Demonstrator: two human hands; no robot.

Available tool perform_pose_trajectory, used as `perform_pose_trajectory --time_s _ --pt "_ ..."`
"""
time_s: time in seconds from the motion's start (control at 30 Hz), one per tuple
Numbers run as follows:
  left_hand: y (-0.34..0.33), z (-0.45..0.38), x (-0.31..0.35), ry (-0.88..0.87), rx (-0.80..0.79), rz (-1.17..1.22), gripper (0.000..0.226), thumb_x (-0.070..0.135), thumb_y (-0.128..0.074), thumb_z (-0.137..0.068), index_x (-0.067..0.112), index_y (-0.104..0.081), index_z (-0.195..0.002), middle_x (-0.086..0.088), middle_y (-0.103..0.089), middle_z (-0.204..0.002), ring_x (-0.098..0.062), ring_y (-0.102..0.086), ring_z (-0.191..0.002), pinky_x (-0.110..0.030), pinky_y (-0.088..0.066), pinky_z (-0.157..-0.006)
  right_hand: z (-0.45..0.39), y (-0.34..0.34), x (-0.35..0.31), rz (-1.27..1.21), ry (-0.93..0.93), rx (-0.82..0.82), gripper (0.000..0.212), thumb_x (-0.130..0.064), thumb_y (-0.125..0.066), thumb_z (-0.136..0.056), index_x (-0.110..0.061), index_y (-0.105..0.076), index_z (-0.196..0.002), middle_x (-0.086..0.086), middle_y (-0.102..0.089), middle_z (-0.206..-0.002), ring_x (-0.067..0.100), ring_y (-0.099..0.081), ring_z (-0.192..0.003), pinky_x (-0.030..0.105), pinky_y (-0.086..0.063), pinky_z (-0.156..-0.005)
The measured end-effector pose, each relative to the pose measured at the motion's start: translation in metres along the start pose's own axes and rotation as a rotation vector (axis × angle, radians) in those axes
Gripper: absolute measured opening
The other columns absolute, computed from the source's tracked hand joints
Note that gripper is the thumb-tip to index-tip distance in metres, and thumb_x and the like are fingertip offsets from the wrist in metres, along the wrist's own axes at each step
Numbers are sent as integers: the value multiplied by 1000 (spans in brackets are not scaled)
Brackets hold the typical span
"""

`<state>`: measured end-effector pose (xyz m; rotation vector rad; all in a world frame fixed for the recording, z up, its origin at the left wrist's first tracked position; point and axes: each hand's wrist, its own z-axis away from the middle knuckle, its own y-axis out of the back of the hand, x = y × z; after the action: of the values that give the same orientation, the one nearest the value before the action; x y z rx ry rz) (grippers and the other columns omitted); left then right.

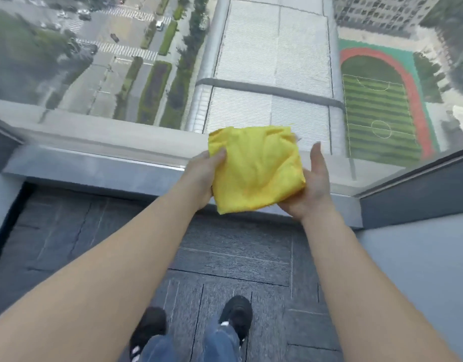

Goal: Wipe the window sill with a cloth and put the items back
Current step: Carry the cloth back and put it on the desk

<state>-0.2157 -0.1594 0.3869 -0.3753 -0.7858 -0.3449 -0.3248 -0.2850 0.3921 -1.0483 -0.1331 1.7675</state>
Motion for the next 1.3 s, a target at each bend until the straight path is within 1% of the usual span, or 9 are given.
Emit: perform_pose_trajectory --time_s 0.13,0.27,0.43,0.5,0.6,0.7,0.87,1.03,1.3 --pt "65 65 48 -134 133 -34 31 25 -47 -91 9 -53 -118 -14 -58 -125 -31 -56 -109 -49 -45 -98 36 -87 5 406 -87 -90 35 -35 -49 -90 -11 -57 -113 6 -66 -101 23 -63 -90 38 -52 -73" --pt "143 145 86 -262 276 -3 10 23 -46 -92 20 -54 -98 -9 -58 -109 -29 -56 -106 -45 -46 -96 79 -179 33 673 -44 -152 23 -9 -52 -89 -4 -54 -112 9 -63 -91 24 -61 -79 36 -52 -66" --pt "242 268 122 -388 531 53 19 22 -44 -93 17 -52 -110 2 -60 -90 -24 -57 -98 -38 -50 -84 142 -296 81 844 -57 -395 8 -7 -57 -85 -5 -61 -91 11 -64 -89 24 -61 -75 32 -53 -62" --pt "276 320 129 -429 640 59 21 23 -43 -93 18 -52 -112 -2 -60 -101 -24 -56 -102 -39 -48 -91 174 -344 103 885 -62 -505 6 -12 -57 -86 -7 -61 -87 9 -64 -88 23 -62 -76 32 -54 -63" --pt "320 397 131 -467 828 75 27 27 -42 -94 17 -51 -117 -5 -56 -110 -22 -54 -102 -41 -45 -97 224 -409 141 945 -54 -653 21 -17 -59 -86 -3 -62 -102 13 -65 -100 29 -63 -90 44 -52 -85" --pt "354 475 118 -500 1009 127 27 29 -41 -94 19 -51 -117 1 -56 -103 -21 -54 -101 -37 -46 -91 276 -458 185 1042 -36 -829 8 -15 -59 -86 -9 -62 -81 11 -65 -90 26 -62 -82 40 -51 -80" --pt "391 604 73 -532 1305 219 34 28 -40 -94 14 -50 -124 1 -55 -107 -17 -52 -101 -31 -45 -85 378 -500 269 1127 -108 -1126 6 -17 -57 -87 -13 -61 -84 3 -62 -85 22 -59 -82 38 -50 -76" --pt "411 716 7 -561 1529 378 28 27 -42 -94 17 -51 -118 9 -55 -86 -13 -52 -85 -19 -42 -67 487 -508 350 1196 -137 -1324 10 -16 -56 -87 -17 -57 -77 4 -60 -89 23 -58 -85 37 -51 -77" --pt "460 898 -114 -589 1574 621 37 1 -42 -89 19 -47 -120 3 -56 -84 -11 -53 -73 -25 -44 -62 665 -501 498 1216 -229 -1541 18 -10 -53 -89 -24 -55 -76 -1 -59 -85 19 -57 -83 41 -50 -84"
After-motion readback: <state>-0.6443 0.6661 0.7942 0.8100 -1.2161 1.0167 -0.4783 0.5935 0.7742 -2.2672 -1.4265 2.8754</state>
